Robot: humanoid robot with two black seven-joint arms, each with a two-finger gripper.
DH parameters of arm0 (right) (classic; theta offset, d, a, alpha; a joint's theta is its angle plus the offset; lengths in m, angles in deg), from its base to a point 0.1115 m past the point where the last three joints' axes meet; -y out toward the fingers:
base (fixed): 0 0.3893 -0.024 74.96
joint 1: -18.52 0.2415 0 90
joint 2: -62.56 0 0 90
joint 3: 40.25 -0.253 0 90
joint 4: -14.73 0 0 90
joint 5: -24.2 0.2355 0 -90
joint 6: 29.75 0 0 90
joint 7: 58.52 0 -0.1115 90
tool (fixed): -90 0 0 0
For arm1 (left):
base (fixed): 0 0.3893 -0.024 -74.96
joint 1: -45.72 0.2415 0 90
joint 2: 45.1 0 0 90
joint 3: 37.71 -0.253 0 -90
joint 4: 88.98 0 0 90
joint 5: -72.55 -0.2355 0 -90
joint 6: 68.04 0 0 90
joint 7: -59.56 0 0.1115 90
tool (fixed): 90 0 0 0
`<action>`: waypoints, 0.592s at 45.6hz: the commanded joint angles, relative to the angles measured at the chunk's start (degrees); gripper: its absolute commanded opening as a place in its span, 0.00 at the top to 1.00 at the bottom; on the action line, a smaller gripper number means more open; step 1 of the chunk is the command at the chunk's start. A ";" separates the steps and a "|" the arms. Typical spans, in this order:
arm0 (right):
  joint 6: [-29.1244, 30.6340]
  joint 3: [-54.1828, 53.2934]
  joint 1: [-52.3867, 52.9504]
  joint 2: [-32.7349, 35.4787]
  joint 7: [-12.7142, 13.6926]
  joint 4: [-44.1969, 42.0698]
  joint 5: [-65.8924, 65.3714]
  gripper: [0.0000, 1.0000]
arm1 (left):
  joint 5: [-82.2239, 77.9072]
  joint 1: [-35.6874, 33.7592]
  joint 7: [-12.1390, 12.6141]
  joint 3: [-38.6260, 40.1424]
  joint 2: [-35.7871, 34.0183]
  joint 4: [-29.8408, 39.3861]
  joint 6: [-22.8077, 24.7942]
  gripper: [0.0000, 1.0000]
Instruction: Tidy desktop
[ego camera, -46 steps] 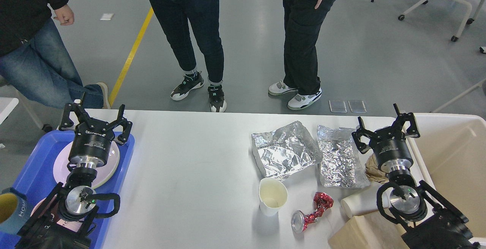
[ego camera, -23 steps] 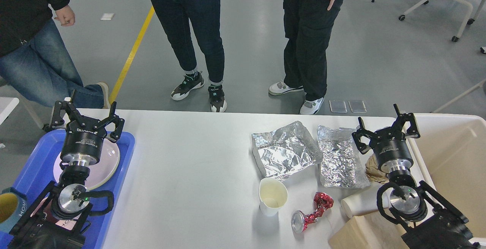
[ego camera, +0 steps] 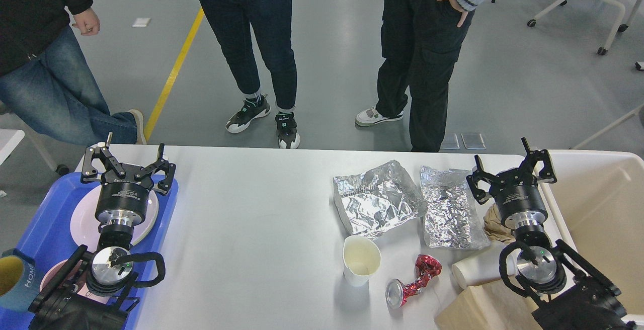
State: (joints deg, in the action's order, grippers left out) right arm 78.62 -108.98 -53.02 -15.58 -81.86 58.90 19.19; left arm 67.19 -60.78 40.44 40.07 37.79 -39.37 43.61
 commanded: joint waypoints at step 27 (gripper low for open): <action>0.00 0.00 0.08 0.00 0.05 0.03 0.00 0.00 | 0.61 -0.82 -0.21 -3.60 -0.09 -2.33 4.99 0.04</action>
State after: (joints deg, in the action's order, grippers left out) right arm 78.62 -108.98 -52.97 -15.58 -81.85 58.90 19.19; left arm 67.79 -61.68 40.27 36.54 37.65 -41.69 48.56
